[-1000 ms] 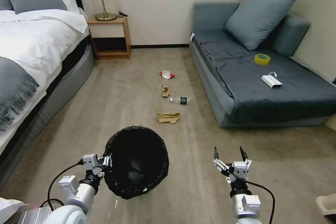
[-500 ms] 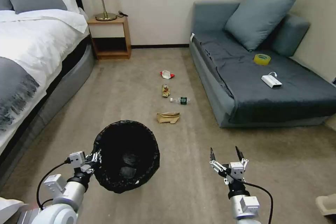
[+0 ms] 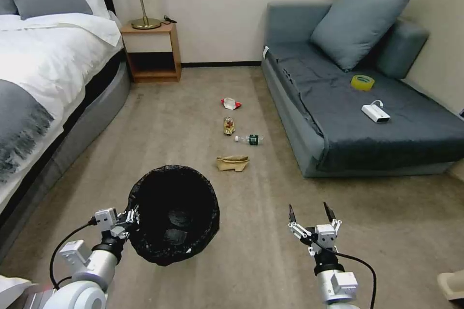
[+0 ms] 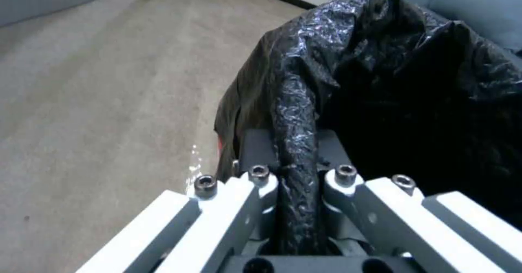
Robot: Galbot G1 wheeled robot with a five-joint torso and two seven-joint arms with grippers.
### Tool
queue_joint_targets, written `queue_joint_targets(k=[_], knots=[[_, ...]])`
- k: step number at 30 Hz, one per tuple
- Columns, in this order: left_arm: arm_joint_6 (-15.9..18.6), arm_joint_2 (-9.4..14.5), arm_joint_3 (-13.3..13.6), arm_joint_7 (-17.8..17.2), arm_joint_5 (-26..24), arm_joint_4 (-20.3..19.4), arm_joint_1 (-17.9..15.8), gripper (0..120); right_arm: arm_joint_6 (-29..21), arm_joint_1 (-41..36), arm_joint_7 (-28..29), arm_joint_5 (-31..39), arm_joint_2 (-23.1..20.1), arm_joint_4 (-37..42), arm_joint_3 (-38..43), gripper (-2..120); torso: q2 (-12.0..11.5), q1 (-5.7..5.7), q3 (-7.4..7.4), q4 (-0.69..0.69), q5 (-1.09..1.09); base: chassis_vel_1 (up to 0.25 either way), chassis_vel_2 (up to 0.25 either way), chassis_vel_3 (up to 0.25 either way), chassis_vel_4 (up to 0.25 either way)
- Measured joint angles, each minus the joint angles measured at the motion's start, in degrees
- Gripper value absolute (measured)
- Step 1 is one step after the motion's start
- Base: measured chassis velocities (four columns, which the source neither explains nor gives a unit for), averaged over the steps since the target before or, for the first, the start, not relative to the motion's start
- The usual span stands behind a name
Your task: Pick up the trash bin, then pick up the garbage on the floor and place it into the trash bin.
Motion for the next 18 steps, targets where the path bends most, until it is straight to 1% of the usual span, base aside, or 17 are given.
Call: queue_joint_targets(k=[6, 11, 18], knots=[[-0.2, 0.2, -0.4, 0.2, -0.2, 0.1, -0.4, 5, 0.1, 0.1, 0.0, 0.2, 0.0, -0.2, -0.1, 100, 0.0, 0.0, 0.0, 0.0, 0.01, -0.17, 0.16, 0.169, -0.165], [-0.3, 0.2, -0.4, 0.2, -0.2, 0.1, -0.5, 5, 0.3, 0.1, 0.0, 0.3, 0.0, -0.3, -0.1, 100, 0.0, 0.01, 0.0, 0.0, 0.0, -0.173, 0.177, 0.191, -0.162], [-0.5, 0.2, -0.5, 0.3, 0.0, 0.1, -0.6, 5, 0.4, 0.2, -0.1, 0.4, 0.0, -0.3, -0.1, 100, 0.0, 0.0, 0.0, 0.0, 0.0, -0.15, 0.166, 0.157, -0.166]])
